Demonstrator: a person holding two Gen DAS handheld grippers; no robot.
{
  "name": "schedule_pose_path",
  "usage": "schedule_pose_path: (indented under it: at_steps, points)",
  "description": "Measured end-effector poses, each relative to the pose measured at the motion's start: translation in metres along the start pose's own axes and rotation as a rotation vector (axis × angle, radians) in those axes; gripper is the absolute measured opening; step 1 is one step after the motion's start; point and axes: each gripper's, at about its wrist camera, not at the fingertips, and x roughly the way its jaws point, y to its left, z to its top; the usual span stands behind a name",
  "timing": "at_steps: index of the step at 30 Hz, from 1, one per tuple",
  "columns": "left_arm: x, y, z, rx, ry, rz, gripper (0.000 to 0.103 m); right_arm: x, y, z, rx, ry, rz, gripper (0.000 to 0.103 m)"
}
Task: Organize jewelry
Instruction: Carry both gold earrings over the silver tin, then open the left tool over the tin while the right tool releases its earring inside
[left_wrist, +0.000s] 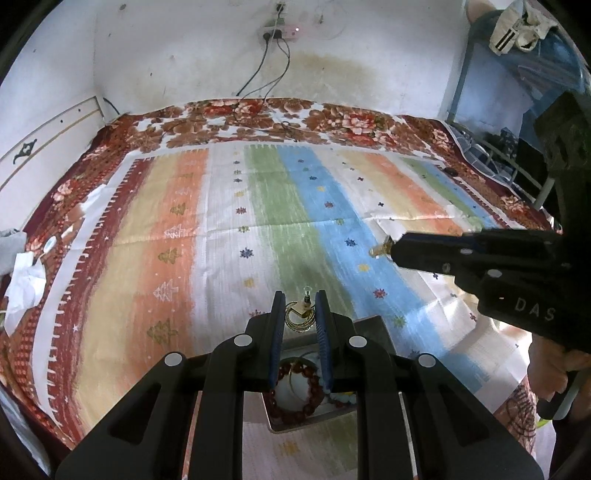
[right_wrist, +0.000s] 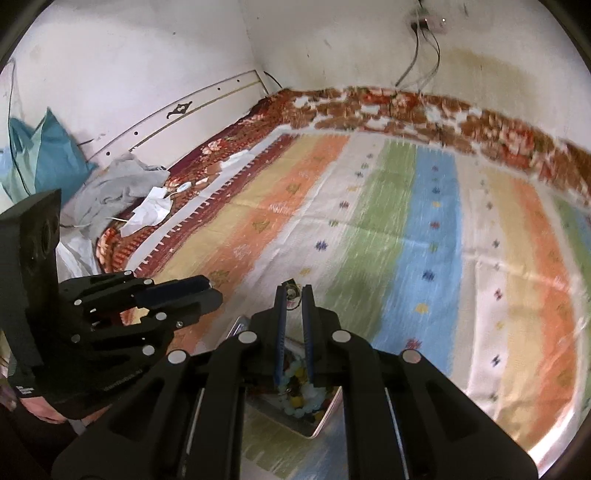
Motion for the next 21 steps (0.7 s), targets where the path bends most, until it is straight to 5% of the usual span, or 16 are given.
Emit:
schedule_pose_path:
  at_steps: [13,15,17,19,21]
  points:
    - [0.008,-0.007,-0.004,0.011,0.022,-0.027,0.016,0.001,0.000,-0.009,0.006,0.017,0.008,0.010]
    - [0.010,-0.008,-0.005,0.018,0.032,-0.031,0.016,-0.001,-0.001,-0.009,0.015,0.011,0.007,0.014]
    - [0.011,-0.009,-0.007,0.020,0.038,-0.025,0.018,-0.003,-0.001,-0.009,0.012,0.010,0.000,0.029]
    - [0.011,-0.005,-0.009,0.009,0.038,-0.017,0.032,-0.005,-0.002,-0.010,0.016,0.004,-0.010,0.036]
    - [0.009,-0.002,-0.011,0.001,0.039,-0.011,0.034,-0.009,-0.005,-0.010,0.023,-0.001,-0.015,0.037]
